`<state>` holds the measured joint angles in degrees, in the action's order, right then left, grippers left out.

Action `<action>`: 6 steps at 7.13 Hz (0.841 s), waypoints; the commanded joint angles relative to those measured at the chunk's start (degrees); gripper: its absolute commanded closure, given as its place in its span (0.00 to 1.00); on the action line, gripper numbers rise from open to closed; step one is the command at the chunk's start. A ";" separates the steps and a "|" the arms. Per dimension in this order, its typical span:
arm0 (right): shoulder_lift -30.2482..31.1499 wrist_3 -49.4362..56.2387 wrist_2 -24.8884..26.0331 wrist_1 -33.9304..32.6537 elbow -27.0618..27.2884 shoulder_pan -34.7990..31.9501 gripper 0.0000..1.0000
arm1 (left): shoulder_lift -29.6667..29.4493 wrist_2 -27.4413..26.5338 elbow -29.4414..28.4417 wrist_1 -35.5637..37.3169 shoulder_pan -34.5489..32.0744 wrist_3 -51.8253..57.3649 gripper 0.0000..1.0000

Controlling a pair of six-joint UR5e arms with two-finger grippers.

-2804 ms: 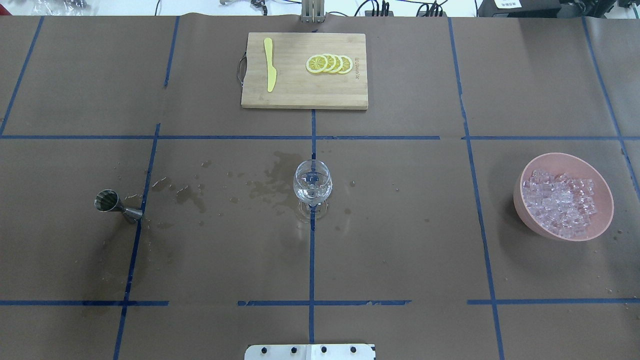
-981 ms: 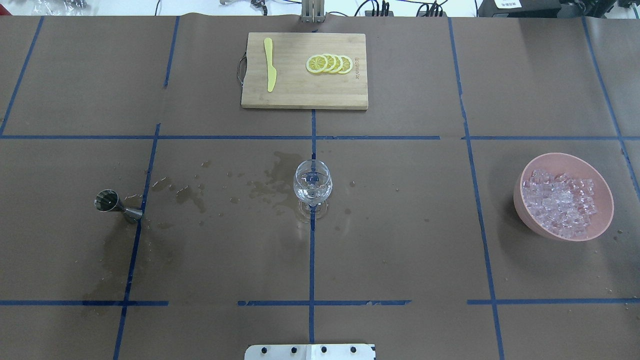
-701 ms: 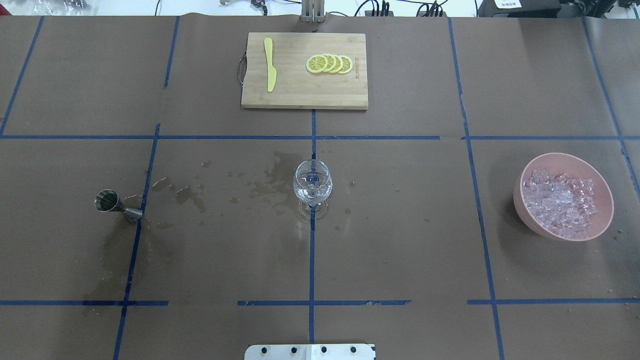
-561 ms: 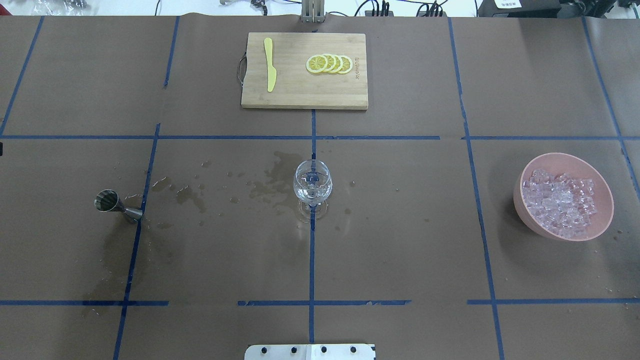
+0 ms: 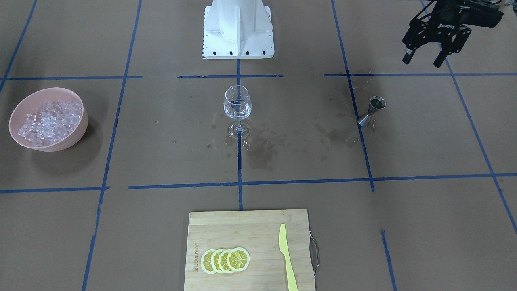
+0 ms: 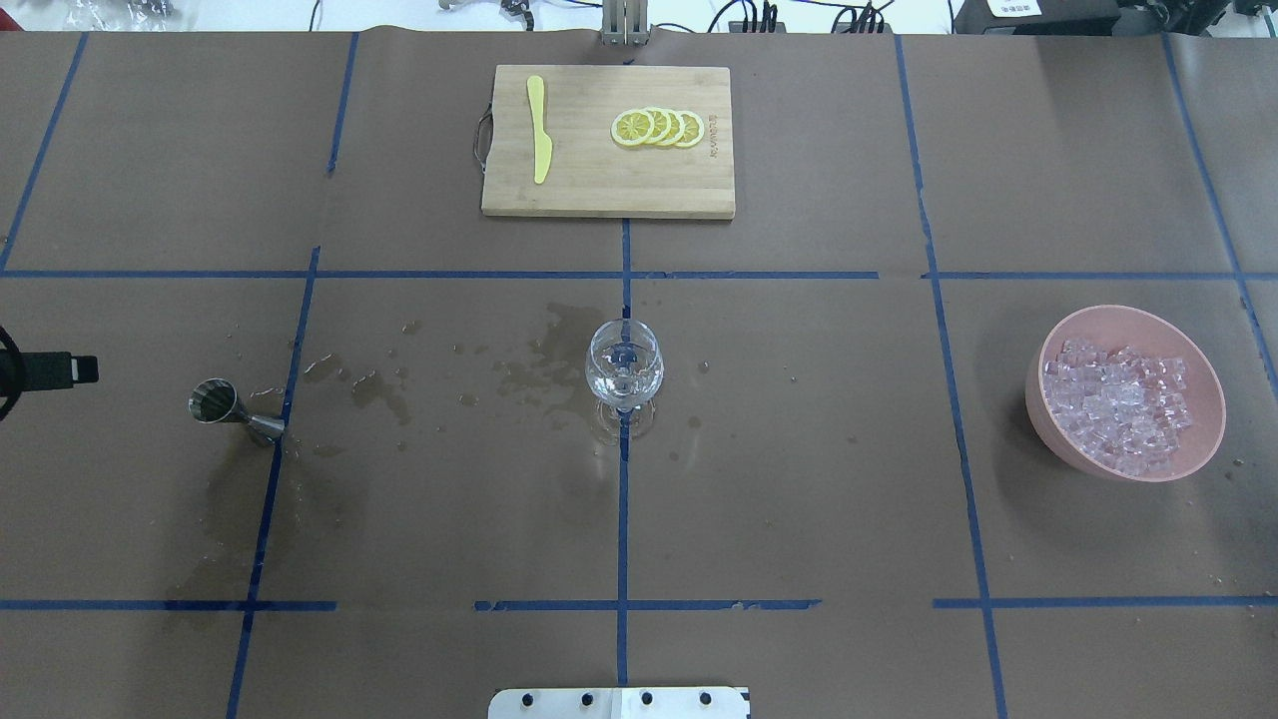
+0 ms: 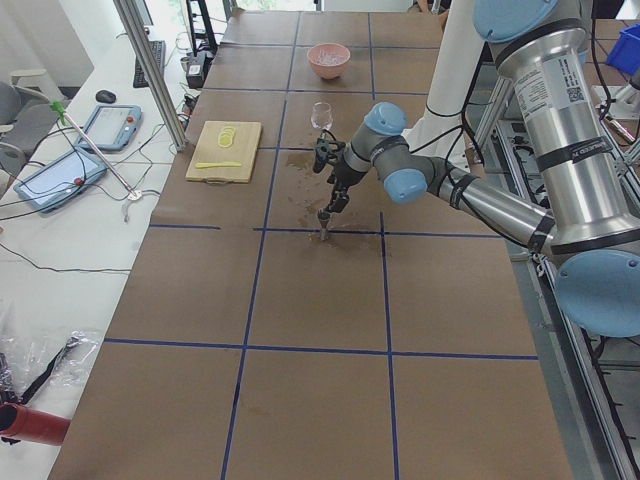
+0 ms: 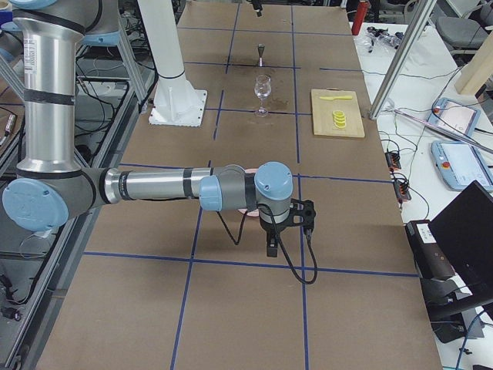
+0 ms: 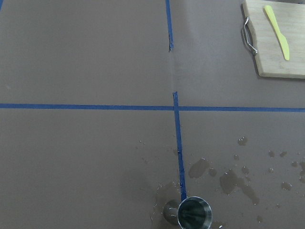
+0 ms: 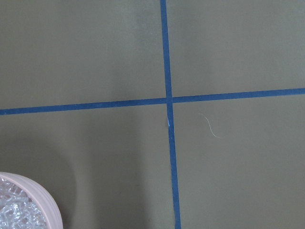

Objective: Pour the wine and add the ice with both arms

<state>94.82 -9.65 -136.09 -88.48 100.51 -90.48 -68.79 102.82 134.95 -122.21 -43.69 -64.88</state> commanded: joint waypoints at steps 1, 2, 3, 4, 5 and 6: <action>-0.94 -0.90 -1.37 -0.11 0.48 0.22 0.00 | 0.76 -13.28 0.93 0.04 13.82 -11.09 0.00; -1.30 -1.25 -1.11 -0.11 1.00 0.22 0.00 | 1.29 -19.52 0.93 0.13 20.51 -16.36 0.01; -1.83 -3.43 -0.76 -0.37 1.44 0.57 0.00 | 1.29 -25.41 0.84 0.39 25.27 -19.64 0.02; -2.53 -5.10 -1.02 -0.72 2.05 0.66 0.00 | 1.64 -30.09 0.75 0.91 28.62 -21.23 0.02; -2.36 -8.25 -1.37 -0.90 4.15 0.83 0.00 | 2.25 -37.35 0.32 3.96 34.58 -26.38 0.02; -1.92 -9.85 -1.20 -0.90 6.26 1.27 0.00 | 2.17 -41.60 0.22 6.61 38.03 -30.61 0.03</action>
<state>92.63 -16.95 -137.28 -89.27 104.36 -89.63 -66.80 67.64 135.40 -118.68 -10.86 -90.23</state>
